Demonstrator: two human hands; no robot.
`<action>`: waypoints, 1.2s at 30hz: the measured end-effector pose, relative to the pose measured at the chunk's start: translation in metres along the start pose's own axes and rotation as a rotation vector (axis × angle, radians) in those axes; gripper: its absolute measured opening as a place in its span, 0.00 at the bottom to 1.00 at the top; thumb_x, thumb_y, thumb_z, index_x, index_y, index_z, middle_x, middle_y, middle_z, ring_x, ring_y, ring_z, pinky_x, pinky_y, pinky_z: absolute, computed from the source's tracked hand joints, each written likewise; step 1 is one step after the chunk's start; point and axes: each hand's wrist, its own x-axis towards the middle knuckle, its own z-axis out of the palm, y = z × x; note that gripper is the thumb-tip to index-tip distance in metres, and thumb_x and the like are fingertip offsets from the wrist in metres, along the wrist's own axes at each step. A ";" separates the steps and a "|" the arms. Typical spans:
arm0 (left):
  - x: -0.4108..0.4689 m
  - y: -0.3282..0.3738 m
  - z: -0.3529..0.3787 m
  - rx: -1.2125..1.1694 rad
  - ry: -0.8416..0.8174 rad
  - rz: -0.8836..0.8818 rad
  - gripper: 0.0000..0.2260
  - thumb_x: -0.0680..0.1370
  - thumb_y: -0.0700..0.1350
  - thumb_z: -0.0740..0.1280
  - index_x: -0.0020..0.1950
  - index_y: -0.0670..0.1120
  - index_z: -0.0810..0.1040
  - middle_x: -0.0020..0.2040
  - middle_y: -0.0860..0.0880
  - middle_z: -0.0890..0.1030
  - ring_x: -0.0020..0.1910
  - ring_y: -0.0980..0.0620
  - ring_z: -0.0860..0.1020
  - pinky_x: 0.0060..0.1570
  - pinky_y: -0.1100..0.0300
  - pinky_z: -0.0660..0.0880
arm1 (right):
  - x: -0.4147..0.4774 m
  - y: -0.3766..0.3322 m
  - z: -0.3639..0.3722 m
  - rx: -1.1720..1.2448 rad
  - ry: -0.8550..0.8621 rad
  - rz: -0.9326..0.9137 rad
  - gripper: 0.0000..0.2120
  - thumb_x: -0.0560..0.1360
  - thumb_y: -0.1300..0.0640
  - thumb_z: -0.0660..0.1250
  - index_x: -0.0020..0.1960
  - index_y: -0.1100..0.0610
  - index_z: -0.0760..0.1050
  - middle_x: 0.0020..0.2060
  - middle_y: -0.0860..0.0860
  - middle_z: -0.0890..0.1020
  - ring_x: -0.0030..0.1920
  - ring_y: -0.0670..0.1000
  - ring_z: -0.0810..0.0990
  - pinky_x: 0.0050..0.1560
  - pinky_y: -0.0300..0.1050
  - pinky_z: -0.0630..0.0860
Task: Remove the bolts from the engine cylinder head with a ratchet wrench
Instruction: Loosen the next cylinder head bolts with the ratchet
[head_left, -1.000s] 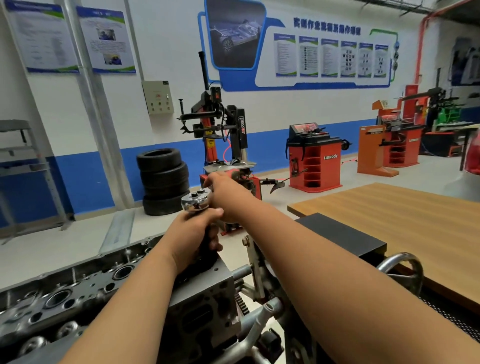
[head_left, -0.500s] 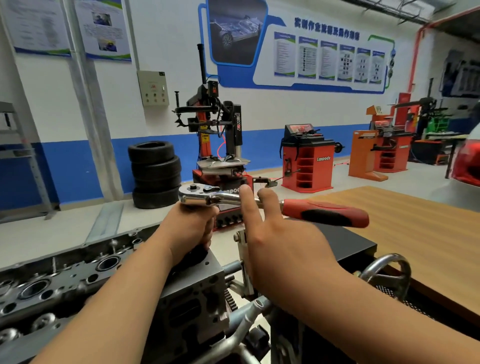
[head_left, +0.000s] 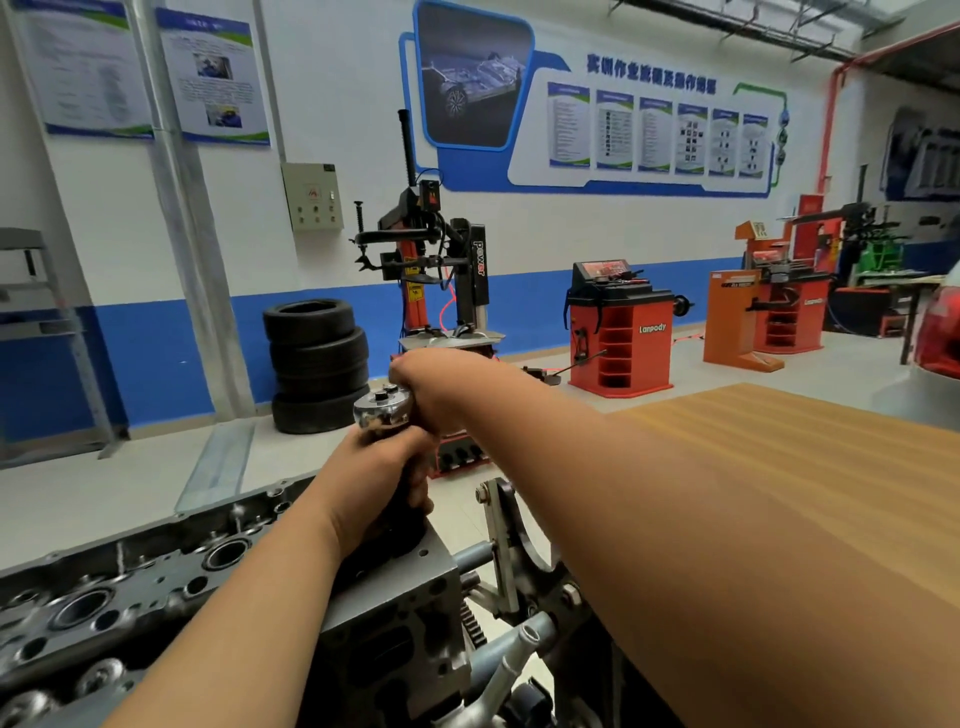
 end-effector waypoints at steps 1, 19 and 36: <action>0.000 0.001 0.000 0.006 0.006 -0.002 0.09 0.77 0.36 0.62 0.37 0.41 0.70 0.24 0.46 0.66 0.22 0.49 0.66 0.28 0.57 0.71 | 0.003 -0.003 0.000 0.016 -0.001 -0.030 0.16 0.73 0.60 0.67 0.60 0.58 0.73 0.55 0.56 0.77 0.52 0.56 0.76 0.54 0.48 0.74; -0.002 0.001 0.007 0.233 0.095 0.105 0.13 0.79 0.33 0.61 0.35 0.41 0.74 0.27 0.47 0.77 0.28 0.51 0.73 0.31 0.61 0.72 | -0.124 -0.039 0.005 -0.258 0.204 0.171 0.35 0.74 0.39 0.61 0.71 0.60 0.55 0.62 0.58 0.68 0.62 0.61 0.66 0.65 0.62 0.57; 0.000 0.000 0.004 0.029 0.034 -0.039 0.19 0.75 0.34 0.62 0.25 0.47 0.71 0.22 0.48 0.60 0.20 0.50 0.58 0.22 0.62 0.71 | -0.012 -0.016 0.018 1.061 0.268 0.039 0.25 0.79 0.41 0.55 0.33 0.54 0.78 0.38 0.56 0.81 0.42 0.53 0.77 0.50 0.51 0.71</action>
